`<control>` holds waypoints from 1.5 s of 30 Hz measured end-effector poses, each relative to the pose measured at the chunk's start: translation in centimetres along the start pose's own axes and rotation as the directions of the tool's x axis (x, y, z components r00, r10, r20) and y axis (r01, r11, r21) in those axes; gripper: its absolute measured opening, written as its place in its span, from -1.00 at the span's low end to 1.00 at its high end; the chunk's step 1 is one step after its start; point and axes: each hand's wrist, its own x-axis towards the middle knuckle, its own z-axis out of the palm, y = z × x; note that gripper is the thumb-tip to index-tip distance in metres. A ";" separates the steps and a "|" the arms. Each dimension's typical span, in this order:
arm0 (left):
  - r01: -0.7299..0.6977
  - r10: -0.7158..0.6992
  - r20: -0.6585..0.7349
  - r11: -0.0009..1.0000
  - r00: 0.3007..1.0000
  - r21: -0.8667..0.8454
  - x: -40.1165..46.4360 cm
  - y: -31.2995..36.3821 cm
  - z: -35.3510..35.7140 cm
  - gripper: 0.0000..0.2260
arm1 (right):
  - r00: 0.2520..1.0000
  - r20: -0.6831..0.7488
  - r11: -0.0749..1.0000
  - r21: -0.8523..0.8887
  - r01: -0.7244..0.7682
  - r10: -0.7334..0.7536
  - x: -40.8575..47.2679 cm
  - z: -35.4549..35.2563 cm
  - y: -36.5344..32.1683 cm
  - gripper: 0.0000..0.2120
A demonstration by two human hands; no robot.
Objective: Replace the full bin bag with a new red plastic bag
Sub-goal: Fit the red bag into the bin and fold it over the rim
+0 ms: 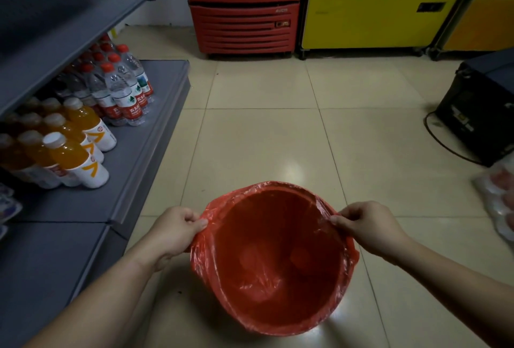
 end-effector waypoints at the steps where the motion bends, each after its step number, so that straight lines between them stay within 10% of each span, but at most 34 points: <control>1: 0.016 -0.015 0.015 1.000 1.000 -0.026 0.1 -0.3 0.0 -0.78 | 1.000 -0.004 1.000 0.031 -0.007 0.007 0.1 0.0 0.1 -0.78; 14: 0.041 -0.035 -0.049 0.990 0.998 0.138 0.8 -2.3 1.6 -0.78 | 0.993 0.026 0.932 0.344 -0.118 0.116 1.1 1.6 1.2 -0.74; 22: -0.056 0.095 -0.322 0.990 0.942 0.128 -0.7 -1.7 1.1 -0.74 | 0.993 -0.032 0.915 0.393 -0.089 0.110 1.1 1.1 0.5 -0.78; 29: 0.311 -0.283 0.153 0.927 0.947 -0.212 -4.5 -3.0 2.6 -0.67 | 0.947 0.205 0.813 0.488 -0.318 0.248 -2.2 2.1 1.7 -0.56; 37: 0.249 -0.233 0.095 0.842 0.968 -0.478 -3.7 -4.1 2.3 -0.58 | 0.950 0.178 0.677 0.669 -0.308 0.257 -1.8 2.7 2.2 -0.85; 45: 0.172 -0.231 -0.039 0.821 0.972 -0.545 -2.0 -4.7 2.4 -0.89 | 0.970 0.129 0.716 0.657 -0.238 0.204 0.1 3.5 2.5 -0.81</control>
